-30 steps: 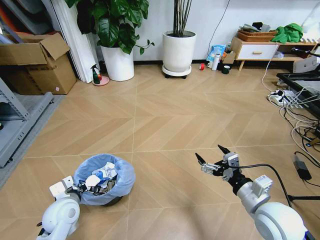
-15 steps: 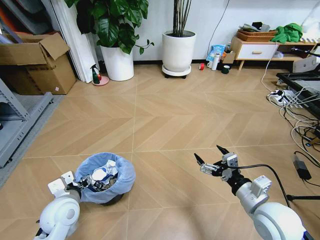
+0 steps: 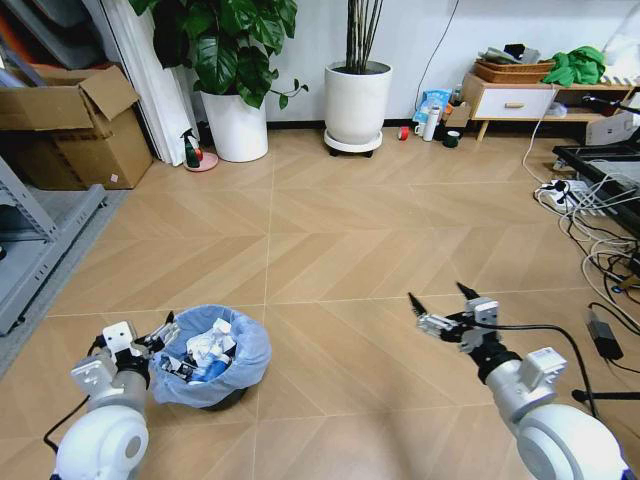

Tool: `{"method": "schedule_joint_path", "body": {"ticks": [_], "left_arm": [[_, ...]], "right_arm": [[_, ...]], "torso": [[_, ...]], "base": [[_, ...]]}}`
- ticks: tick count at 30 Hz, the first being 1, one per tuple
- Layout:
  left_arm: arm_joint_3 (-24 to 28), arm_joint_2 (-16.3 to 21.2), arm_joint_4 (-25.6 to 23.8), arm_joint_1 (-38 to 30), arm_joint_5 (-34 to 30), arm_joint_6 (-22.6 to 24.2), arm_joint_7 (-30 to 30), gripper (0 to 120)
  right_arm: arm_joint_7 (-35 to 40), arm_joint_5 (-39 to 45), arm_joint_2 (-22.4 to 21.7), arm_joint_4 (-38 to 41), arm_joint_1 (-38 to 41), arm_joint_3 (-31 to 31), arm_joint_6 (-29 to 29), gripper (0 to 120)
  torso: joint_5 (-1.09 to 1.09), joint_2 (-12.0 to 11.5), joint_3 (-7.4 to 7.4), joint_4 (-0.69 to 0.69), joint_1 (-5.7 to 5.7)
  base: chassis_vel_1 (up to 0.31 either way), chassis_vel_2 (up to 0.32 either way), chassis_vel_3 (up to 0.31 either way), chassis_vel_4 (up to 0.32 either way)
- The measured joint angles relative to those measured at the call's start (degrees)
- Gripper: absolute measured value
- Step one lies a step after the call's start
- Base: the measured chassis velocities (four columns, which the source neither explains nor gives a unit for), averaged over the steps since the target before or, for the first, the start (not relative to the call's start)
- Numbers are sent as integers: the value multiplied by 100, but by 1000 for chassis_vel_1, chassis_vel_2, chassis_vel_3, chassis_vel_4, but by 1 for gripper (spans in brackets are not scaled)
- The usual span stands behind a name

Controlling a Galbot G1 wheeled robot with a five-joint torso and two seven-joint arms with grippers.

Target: Pick up the trash bin and place the garbage on the floor into it.

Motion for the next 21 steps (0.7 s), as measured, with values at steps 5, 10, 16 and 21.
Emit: {"method": "schedule_joint_path", "body": {"ticks": [5,10,16,21], "left_arm": [[-166,-435,-323,409,1066,-182,953,100],[-137,-642,-334,599,1478,-413,1112,100],[-78,-1013,-270,469,1487,-434,1160,100],[-148,-1069,-545,1127,1645,-682,1353,100]], "right_arm": [[172,-130,365,11,-210,632,16,100],[162,-255,636,9,-196,883,55,100],[78,-460,786,-7,-10,825,81,100],[-228,-942,1087,246,-463,1060,475,100]], "torso": [[0,0,0,1,0],[0,0,0,0,0],[0,0,0,1,0],[1,0,0,1,0]], "base": [[0,0,0,0],[0,0,0,0],[0,0,0,0],[0,0,0,0]]}}
